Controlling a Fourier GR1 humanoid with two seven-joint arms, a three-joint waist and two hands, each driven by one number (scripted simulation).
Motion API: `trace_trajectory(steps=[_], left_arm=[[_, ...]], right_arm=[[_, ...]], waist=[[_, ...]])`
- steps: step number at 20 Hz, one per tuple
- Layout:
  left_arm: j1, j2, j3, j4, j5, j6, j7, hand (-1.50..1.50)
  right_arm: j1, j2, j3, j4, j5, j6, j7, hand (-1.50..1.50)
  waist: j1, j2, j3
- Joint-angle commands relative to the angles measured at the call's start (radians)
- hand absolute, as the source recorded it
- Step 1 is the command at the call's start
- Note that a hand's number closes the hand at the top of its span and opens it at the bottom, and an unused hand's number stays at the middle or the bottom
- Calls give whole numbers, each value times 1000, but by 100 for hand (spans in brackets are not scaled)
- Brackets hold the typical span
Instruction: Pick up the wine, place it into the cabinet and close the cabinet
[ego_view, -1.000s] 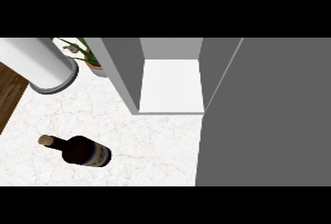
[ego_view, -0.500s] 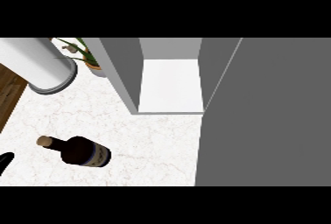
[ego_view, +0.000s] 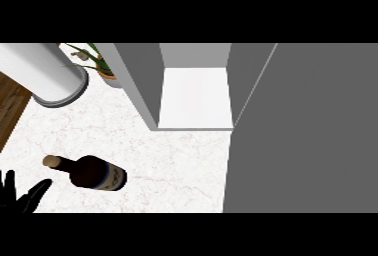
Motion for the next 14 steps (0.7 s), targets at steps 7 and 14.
trace_trajectory(steps=[7, 14], left_arm=[[13, -1, -31, 281, 143, -227, -194, -150], [-62, -1, -86, 510, 223, -327, -362, -150]], right_arm=[[11, 33, -11, -50, -74, 15, 7, -150], [-12, 12, -42, -114, -112, 22, 90, -150]], waist=[[4, 0, 0], [2, 2, 0]])
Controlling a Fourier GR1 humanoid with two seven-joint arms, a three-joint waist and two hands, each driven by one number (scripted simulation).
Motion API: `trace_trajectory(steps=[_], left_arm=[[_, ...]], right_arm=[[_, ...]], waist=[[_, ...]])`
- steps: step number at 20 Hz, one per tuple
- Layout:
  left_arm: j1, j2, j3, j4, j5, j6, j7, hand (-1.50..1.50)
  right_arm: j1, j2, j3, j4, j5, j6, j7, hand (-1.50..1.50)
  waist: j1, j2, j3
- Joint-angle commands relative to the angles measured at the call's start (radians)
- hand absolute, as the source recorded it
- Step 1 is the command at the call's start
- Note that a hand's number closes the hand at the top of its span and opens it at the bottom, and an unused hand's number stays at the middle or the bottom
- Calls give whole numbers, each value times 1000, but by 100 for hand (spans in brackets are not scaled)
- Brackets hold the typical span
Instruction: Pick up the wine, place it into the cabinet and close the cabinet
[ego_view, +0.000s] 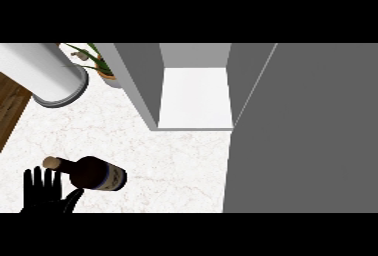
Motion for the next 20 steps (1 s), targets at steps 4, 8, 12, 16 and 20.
trace_trajectory(steps=[4, 8, 12, 16, 20], left_arm=[[-23, 4, 23, 214, 73, -184, -105, -150], [-79, 0, -9, 304, 84, -189, -184, -150], [-155, 22, 53, 385, 121, -234, -178, -150], [-197, 0, -16, 546, 181, -253, -346, -150], [-316, 40, 77, 612, 160, -280, -281, -150]], right_arm=[[20, -17, -69, -100, -130, 22, 39, -150], [58, -12, -27, -140, -94, 28, 50, -150], [-5, 1, -55, -94, -110, 25, 61, -150], [83, 15, 38, -119, -51, 36, 16, -150], [13, 11, -68, -72, -118, 43, 16, -150]], waist=[[3, 2, 0], [-1, 0, 0], [2, 1, 0], [-5, 0, 0], [-1, 2, 0]])
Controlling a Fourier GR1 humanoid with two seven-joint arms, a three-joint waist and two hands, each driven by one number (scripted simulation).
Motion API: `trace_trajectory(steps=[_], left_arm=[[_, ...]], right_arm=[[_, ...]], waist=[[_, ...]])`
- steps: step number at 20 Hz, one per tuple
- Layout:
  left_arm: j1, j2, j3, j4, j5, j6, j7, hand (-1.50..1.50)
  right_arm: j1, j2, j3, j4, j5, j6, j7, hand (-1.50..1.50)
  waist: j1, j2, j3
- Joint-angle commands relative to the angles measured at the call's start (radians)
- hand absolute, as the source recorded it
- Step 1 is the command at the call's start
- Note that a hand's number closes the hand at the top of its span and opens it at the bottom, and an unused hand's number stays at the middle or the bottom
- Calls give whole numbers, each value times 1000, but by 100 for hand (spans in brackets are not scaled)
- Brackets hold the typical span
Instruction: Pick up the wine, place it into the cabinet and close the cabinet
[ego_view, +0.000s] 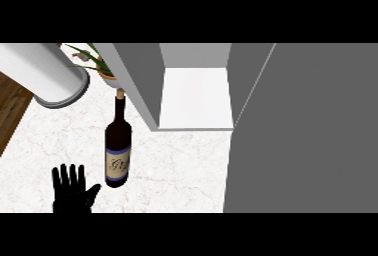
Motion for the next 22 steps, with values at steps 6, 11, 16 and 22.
trace_trajectory(steps=[6, 11, 16, 22], left_arm=[[-113, 14, -6, 124, 34, -148, -5, 150], [-138, 14, -37, 124, -3, -138, -5, 150], [-111, 17, -67, 142, -155, -18, -218, 150], [-163, 200, -280, 147, -433, -94, -201, 150]], right_arm=[[43, -9, -21, -80, -92, 29, 24, -150], [56, 32, 78, -161, 3, -30, 110, -150], [20, -5, -19, -101, -67, 9, 66, -150], [33, 20, 42, -41, -3, 14, 5, -150]], waist=[[-8, 3, -7], [-4, 2, -8], [-1, 3, -7], [-27, 0, -6]])
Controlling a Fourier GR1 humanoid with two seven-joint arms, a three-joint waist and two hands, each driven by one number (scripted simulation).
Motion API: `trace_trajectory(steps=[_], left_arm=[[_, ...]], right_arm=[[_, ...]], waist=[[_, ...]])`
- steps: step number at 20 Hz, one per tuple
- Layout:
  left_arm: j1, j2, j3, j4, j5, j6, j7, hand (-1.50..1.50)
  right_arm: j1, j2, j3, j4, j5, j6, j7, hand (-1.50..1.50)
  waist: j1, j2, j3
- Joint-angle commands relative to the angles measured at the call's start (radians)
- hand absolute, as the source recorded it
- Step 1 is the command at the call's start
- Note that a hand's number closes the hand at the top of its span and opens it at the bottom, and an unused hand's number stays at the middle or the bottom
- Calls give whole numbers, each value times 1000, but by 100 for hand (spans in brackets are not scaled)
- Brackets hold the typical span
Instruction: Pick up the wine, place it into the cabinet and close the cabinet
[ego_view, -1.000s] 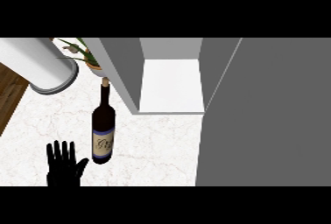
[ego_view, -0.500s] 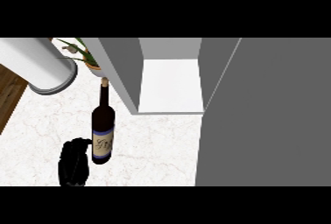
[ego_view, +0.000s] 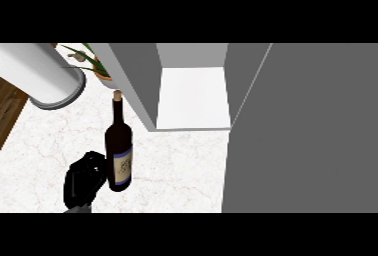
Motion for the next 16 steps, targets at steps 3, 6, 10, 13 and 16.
trace_trajectory(steps=[3, 6, 10, 13, 16], left_arm=[[-53, 92, -129, 4, -222, 55, -61, 150], [-81, 92, -161, -34, -285, 151, -19, 150], [-68, 44, -209, -133, -335, 270, 116, 150], [-70, 26, -212, -208, -330, 281, 191, 150], [-67, 43, -237, -364, -340, 311, 330, 150]], right_arm=[[41, -13, -6, -90, -61, 4, 37, -150], [-30, 0, -13, -99, -41, -24, 90, -150], [91, -18, -11, -112, -57, 21, 10, -150], [10, -23, -73, -96, -106, 18, 60, -150], [53, -2, 7, -131, -24, -10, 87, -150]], waist=[[-2, 0, 0], [12, 1, -1], [9, -3, 1], [17, 0, 0], [20, -4, 0]])
